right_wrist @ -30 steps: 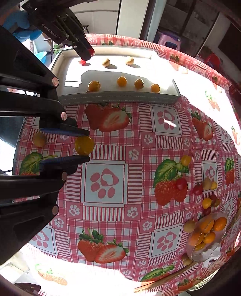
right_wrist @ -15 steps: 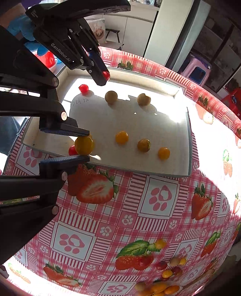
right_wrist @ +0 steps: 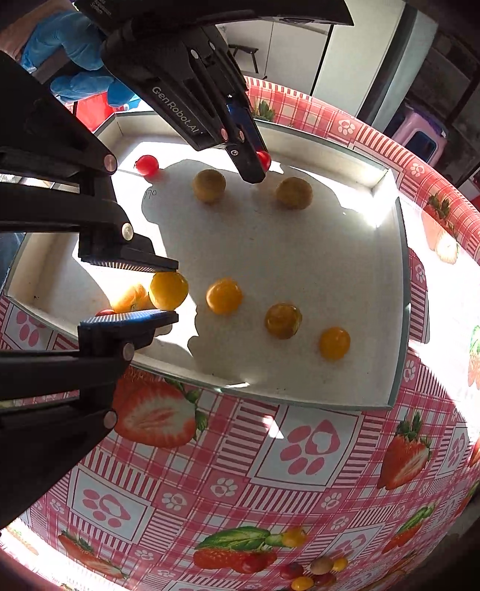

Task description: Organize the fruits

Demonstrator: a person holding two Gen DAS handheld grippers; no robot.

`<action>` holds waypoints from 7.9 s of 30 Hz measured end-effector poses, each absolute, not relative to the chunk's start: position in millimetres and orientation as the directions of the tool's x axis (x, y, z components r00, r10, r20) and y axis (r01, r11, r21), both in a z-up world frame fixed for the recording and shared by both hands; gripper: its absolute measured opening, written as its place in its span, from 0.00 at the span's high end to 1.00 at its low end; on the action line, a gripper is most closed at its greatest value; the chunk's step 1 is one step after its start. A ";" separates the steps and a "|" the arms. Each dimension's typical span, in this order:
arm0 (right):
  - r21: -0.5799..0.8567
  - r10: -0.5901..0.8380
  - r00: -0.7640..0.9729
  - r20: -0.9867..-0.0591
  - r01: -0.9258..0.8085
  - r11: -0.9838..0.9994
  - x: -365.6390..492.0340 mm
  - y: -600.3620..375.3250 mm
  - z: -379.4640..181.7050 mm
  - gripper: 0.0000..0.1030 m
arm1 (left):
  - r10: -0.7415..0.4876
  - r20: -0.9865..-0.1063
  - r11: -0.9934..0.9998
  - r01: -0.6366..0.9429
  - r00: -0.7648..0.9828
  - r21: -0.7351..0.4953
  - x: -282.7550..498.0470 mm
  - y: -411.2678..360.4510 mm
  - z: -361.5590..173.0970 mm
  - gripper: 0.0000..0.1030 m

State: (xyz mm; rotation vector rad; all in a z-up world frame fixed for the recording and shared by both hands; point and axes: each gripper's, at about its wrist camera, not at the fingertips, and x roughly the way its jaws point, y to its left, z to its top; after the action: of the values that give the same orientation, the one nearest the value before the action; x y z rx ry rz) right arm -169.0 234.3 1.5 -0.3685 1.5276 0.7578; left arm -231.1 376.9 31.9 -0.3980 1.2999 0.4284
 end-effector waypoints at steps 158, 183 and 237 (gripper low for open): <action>0.236 0.299 -0.042 -0.953 -0.721 0.651 -112.0 287.4 9.6 0.73 | 0.161 -0.956 0.864 -0.502 0.246 0.016 -160.0 405.0 26.8 0.80; 0.232 0.330 -0.021 -0.944 -0.752 0.617 -151.4 224.8 61.2 0.22 | 0.161 -0.949 0.866 -0.500 0.270 0.005 -183.5 381.8 65.7 0.19; 0.046 0.188 0.134 -0.973 -0.684 0.728 -197.6 166.5 160.0 0.00 | 0.184 -0.970 0.934 -0.336 0.161 0.122 -285.1 280.0 142.4 0.11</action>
State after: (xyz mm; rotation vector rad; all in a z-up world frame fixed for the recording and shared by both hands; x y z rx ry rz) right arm -197.6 166.5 160.0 -0.4686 1.2917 0.6664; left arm -285.1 280.0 142.4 -0.1326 1.3607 0.3729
